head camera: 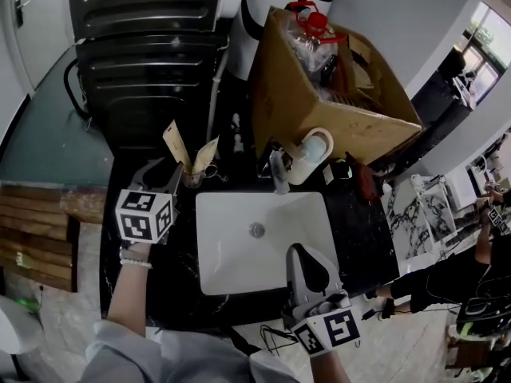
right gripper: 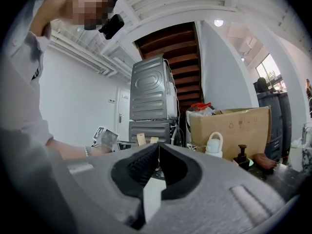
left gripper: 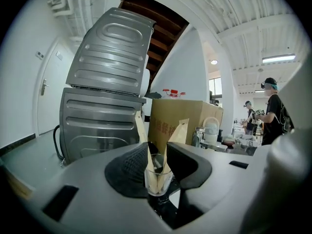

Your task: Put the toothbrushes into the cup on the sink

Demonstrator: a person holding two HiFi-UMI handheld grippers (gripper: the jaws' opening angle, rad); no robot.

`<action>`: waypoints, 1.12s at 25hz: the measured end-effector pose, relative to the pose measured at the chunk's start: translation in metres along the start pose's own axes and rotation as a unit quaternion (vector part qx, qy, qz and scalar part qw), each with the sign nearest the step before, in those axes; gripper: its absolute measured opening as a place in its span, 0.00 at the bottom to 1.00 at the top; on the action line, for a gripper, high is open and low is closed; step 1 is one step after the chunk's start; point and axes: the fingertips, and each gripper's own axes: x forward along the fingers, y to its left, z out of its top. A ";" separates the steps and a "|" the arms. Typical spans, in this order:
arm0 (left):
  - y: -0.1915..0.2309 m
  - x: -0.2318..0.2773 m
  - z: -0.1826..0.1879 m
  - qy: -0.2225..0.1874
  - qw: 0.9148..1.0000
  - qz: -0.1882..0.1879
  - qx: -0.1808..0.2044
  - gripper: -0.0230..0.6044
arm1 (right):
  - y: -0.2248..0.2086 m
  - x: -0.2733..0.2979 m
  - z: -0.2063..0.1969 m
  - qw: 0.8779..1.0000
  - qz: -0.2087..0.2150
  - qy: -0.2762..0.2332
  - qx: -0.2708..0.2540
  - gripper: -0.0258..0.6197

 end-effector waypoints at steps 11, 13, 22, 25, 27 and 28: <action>-0.019 -0.064 0.031 -0.025 1.000 -0.006 -0.005 0.08 | 0.029 0.008 0.018 0.999 0.045 -0.025 -0.002 0.04; -0.022 -0.077 0.035 -0.028 1.000 -0.004 -0.005 0.06 | 0.036 0.011 0.020 0.998 0.055 -0.030 -0.002 0.04; -0.052 -0.128 0.053 -0.053 0.999 -0.003 -0.014 0.04 | 0.056 0.012 0.032 0.994 0.095 -0.045 -0.004 0.04; -0.066 -0.141 0.055 -0.056 0.998 0.002 -0.011 0.04 | 0.059 0.009 0.037 0.993 0.109 -0.051 -0.004 0.04; -0.075 -0.149 0.055 -0.057 0.998 0.006 -0.011 0.04 | 0.059 0.007 0.040 0.992 0.117 -0.054 -0.005 0.04; -0.080 -0.153 0.055 -0.058 0.998 0.008 -0.013 0.04 | 0.059 0.004 0.041 0.991 0.121 -0.056 -0.006 0.04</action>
